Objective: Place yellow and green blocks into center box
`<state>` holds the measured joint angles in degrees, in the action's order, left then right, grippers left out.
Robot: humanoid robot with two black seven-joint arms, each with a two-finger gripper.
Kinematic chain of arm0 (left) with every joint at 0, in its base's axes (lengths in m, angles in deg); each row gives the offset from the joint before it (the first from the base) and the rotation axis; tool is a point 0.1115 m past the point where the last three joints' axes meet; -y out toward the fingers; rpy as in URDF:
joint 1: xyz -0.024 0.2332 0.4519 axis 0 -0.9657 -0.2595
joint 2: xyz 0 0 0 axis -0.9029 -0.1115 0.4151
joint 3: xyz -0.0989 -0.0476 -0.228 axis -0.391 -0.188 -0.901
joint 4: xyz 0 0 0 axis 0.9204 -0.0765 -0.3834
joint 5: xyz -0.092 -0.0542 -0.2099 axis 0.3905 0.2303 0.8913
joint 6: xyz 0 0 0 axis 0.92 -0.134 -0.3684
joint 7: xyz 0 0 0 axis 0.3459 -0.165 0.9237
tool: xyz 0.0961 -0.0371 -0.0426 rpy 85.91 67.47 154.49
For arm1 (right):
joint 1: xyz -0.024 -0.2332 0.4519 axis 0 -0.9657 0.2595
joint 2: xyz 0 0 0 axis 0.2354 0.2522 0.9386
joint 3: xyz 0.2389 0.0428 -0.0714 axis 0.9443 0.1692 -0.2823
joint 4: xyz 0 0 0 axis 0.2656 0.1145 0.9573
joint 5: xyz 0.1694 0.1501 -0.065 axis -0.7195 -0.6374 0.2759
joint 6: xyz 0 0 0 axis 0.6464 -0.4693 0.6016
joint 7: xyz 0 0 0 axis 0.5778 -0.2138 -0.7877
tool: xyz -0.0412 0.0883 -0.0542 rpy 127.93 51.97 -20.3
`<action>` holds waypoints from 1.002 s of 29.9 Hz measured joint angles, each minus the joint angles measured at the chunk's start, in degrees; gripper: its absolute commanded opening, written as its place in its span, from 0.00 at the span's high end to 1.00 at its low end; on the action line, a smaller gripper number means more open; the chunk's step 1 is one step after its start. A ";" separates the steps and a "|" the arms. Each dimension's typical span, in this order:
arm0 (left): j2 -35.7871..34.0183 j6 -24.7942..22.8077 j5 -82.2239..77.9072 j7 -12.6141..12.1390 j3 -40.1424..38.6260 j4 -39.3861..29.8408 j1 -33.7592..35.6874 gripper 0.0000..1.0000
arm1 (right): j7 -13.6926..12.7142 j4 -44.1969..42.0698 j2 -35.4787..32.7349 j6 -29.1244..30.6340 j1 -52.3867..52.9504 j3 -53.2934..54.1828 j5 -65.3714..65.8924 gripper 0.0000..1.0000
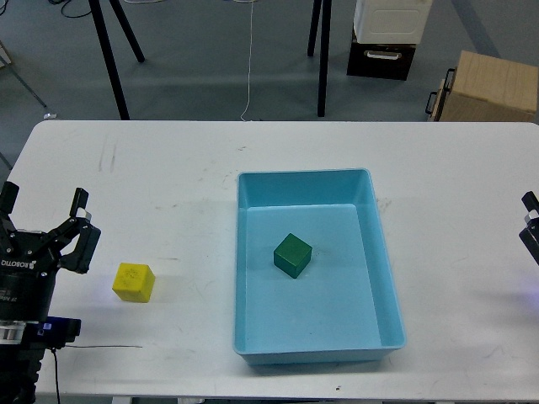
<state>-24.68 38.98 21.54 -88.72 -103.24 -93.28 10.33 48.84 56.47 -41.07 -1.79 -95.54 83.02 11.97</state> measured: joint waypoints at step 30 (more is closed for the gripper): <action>-60.94 -0.01 -29.90 6.14 17.50 5.25 27.95 0.00 | 0.05 0.00 1.71 0.00 0.57 0.77 0.10 0.03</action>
<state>-85.62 38.97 -8.36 -82.58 -85.74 -88.03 38.29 48.90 56.47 -39.36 -1.79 -94.97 83.79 12.06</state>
